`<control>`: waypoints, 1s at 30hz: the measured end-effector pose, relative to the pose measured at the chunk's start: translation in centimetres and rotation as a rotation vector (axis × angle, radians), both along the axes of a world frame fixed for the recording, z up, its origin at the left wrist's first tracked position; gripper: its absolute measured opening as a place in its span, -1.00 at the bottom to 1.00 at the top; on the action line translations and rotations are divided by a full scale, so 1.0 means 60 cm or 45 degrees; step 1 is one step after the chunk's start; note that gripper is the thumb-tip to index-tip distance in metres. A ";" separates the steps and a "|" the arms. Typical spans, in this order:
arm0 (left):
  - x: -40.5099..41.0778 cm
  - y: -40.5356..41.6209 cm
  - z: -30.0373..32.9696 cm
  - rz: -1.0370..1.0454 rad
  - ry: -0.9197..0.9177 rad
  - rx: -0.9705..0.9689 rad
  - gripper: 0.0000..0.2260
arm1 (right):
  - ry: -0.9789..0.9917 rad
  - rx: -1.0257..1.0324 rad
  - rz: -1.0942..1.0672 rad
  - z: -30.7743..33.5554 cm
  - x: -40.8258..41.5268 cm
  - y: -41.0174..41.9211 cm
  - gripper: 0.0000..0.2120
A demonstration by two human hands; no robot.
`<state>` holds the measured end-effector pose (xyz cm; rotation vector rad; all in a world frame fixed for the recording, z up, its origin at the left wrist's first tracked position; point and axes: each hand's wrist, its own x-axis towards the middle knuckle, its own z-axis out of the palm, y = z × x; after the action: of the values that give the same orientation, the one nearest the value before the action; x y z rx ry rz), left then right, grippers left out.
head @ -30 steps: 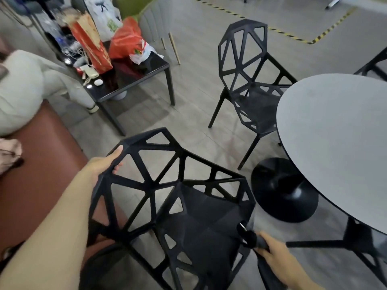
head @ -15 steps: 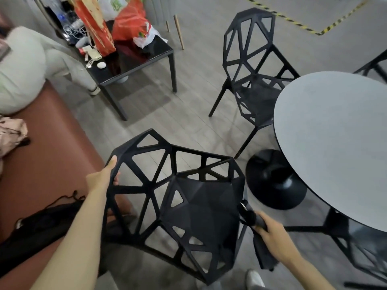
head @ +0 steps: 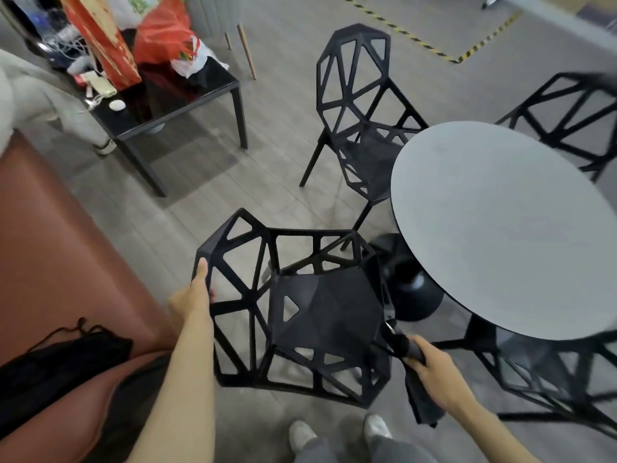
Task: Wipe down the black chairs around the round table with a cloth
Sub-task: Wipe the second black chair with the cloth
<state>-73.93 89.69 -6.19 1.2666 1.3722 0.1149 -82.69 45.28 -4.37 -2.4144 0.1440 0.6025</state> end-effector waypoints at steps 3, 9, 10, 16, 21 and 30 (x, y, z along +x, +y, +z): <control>0.019 -0.005 -0.003 0.017 -0.030 -0.034 -0.52 | -0.027 -0.030 -0.011 0.001 0.003 -0.008 -0.66; -0.028 0.007 -0.008 0.084 0.006 -0.065 -0.50 | -0.048 -0.032 -0.048 0.012 -0.024 -0.011 -0.75; -0.045 0.010 -0.007 0.120 0.026 -0.052 -0.51 | -0.047 -0.029 -0.060 0.015 -0.030 -0.012 -0.76; -0.128 0.005 -0.007 0.314 0.072 -0.057 -0.48 | 0.006 -0.036 -0.152 0.012 -0.060 -0.020 -0.79; -0.150 -0.076 -0.004 0.282 0.073 -0.043 -0.48 | 0.035 -0.011 -0.159 0.006 -0.078 -0.017 -0.80; -0.149 -0.235 -0.013 0.222 0.047 -0.057 -0.44 | -0.042 0.154 -0.455 0.037 -0.106 -0.037 -0.83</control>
<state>-82.88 75.56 -6.98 1.1156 1.5085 0.1810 -89.04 43.08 -2.18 -2.2073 0.4981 0.3947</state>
